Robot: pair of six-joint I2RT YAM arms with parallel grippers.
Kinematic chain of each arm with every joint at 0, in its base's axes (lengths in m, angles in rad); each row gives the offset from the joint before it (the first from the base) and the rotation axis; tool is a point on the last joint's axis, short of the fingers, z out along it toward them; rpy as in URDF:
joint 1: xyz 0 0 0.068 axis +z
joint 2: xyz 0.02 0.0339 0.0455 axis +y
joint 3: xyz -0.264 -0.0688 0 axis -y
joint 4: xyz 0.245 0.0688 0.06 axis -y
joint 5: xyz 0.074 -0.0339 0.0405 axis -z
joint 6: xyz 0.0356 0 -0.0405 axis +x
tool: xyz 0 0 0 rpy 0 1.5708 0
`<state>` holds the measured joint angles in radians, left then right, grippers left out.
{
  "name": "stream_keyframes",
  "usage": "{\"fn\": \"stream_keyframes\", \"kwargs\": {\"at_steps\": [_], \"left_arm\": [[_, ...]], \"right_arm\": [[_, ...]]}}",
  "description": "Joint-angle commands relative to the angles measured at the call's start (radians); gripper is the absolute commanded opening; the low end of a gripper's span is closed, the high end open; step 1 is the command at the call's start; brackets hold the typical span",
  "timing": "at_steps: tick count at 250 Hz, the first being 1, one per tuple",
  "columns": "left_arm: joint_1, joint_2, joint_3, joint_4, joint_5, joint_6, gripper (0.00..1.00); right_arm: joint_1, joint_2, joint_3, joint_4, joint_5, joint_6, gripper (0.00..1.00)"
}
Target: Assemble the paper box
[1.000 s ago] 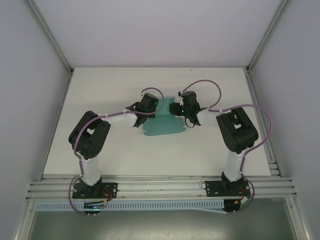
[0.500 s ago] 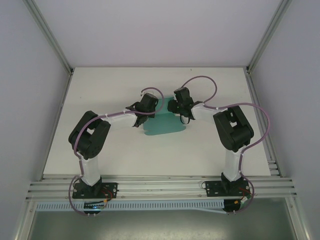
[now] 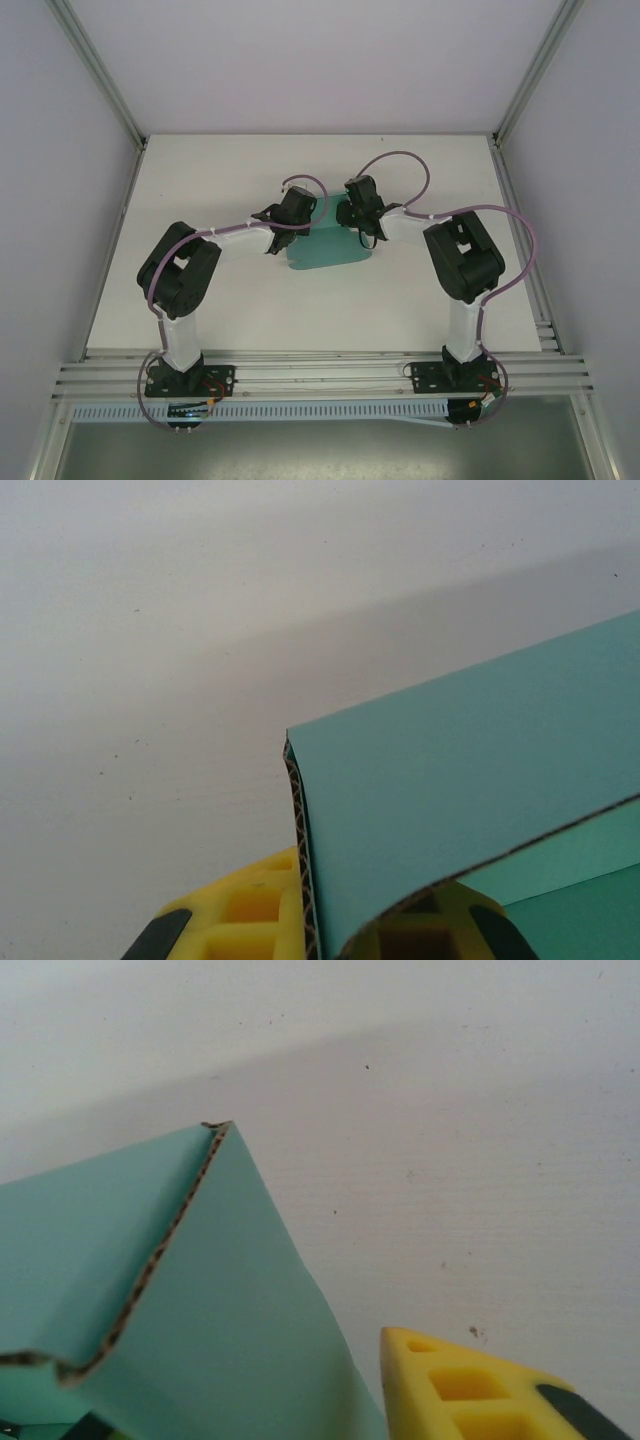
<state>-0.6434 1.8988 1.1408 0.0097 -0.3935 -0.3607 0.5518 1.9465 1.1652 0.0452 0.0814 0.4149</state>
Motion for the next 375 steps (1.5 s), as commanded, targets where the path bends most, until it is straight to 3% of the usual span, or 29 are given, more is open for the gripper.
{"fn": "stream_keyframes", "kwargs": {"at_steps": [1, 36, 92, 146, 176, 201, 226, 280, 304, 328, 353, 375], "left_arm": [[-0.006, -0.014, -0.032, -0.136, -0.021, 0.062, 0.0], [-0.006, -0.015, -0.032, -0.139, -0.031, 0.064, 0.0], [-0.006, -0.01, -0.028, -0.145, -0.049, 0.064, 0.0], [-0.006, -0.009, -0.024, -0.148, -0.055, 0.061, 0.0], [-0.006, -0.006, -0.023, -0.15, -0.057, 0.06, 0.0], [-0.006, -0.004, -0.018, -0.153, -0.065, 0.06, 0.0], [-0.007, -0.004, -0.012, -0.157, -0.072, 0.06, 0.0], [-0.006, -0.003, -0.014, -0.155, -0.063, 0.059, 0.0], [-0.006, -0.003, -0.015, -0.154, -0.058, 0.056, 0.0], [-0.006, -0.003, -0.014, -0.154, -0.05, 0.053, 0.0], [-0.006, 0.006, -0.013, -0.15, -0.043, 0.046, 0.0], [-0.006, 0.012, -0.012, -0.154, -0.033, 0.043, 0.0]], "right_arm": [[-0.018, 0.072, -0.001, -0.122, 0.115, -0.014, 0.22], [-0.016, 0.088, 0.005, -0.169, 0.19, 0.009, 0.07], [-0.015, 0.077, 0.004, -0.244, 0.318, 0.005, 0.03], [0.005, 0.09, 0.048, -0.372, 0.567, -0.115, 0.0], [0.039, 0.081, -0.006, -0.285, 0.613, -0.266, 0.0], [0.043, 0.08, -0.016, -0.245, 0.569, -0.307, 0.0], [0.068, 0.11, 0.013, -0.252, 0.637, -0.321, 0.02], [0.095, 0.109, -0.067, -0.066, 0.682, -0.374, 0.03], [0.069, 0.089, -0.064, -0.11, 0.639, -0.255, 0.03], [0.037, 0.069, -0.038, -0.199, 0.588, -0.005, 0.02], [0.037, 0.075, 0.02, -0.337, 0.658, 0.317, 0.13], [0.041, 0.069, 0.025, -0.304, 0.632, 0.355, 0.13]]}}
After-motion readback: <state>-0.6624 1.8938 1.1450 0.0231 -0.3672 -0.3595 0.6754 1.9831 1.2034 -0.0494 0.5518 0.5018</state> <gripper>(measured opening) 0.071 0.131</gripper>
